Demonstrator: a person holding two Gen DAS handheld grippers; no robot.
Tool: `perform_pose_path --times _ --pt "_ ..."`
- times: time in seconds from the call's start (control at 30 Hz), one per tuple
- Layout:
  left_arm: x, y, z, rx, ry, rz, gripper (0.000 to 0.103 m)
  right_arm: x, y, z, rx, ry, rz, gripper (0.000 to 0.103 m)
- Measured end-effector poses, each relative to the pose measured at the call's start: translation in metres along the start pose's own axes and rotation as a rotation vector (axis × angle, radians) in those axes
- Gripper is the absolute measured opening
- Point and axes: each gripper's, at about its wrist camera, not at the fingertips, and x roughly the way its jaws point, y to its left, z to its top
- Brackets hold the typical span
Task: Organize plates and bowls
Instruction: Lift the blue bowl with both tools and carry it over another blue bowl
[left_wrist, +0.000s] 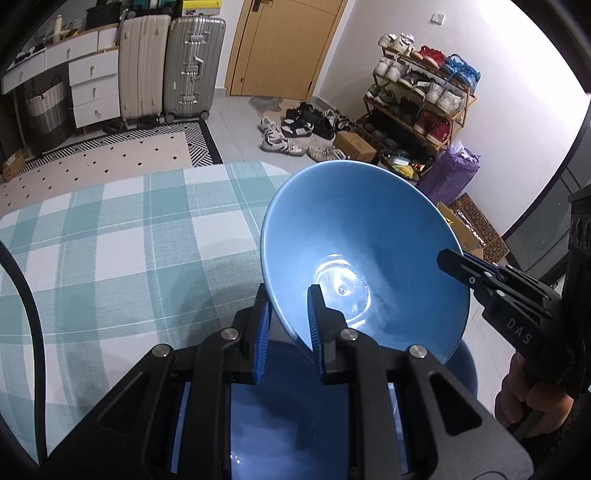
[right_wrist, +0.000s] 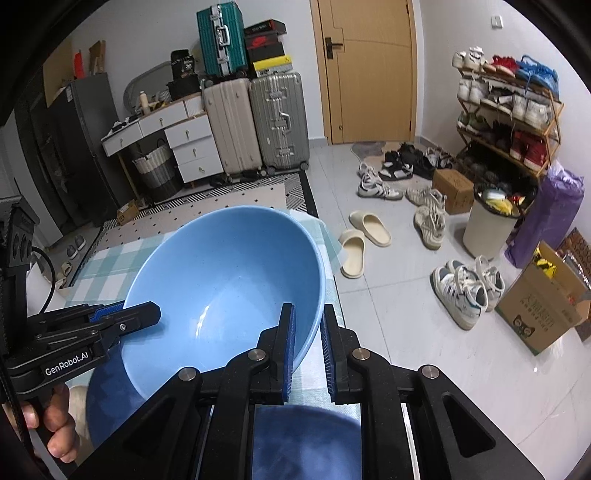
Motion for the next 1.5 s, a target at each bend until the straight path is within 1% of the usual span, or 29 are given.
perform_pose_path --times 0.2,0.57,0.83,1.2,1.5 --pt "-0.038 -0.002 -0.012 0.005 -0.03 0.004 0.017 -0.028 0.017 -0.001 -0.027 -0.044 -0.001 0.014" --pt "-0.08 -0.009 -0.027 0.008 -0.051 0.002 0.017 -0.064 0.037 -0.009 -0.035 -0.081 0.008 0.014" --pt "-0.11 0.001 -0.048 -0.022 -0.062 0.005 0.017 -0.079 0.058 -0.018 -0.059 -0.092 0.039 0.015" --pt "-0.124 0.029 -0.085 -0.048 -0.046 0.033 0.017 -0.083 0.091 -0.043 -0.072 -0.073 0.091 0.015" --pt "-0.124 0.049 -0.108 -0.066 -0.043 0.046 0.017 -0.073 0.104 -0.061 -0.093 -0.042 0.107 0.015"
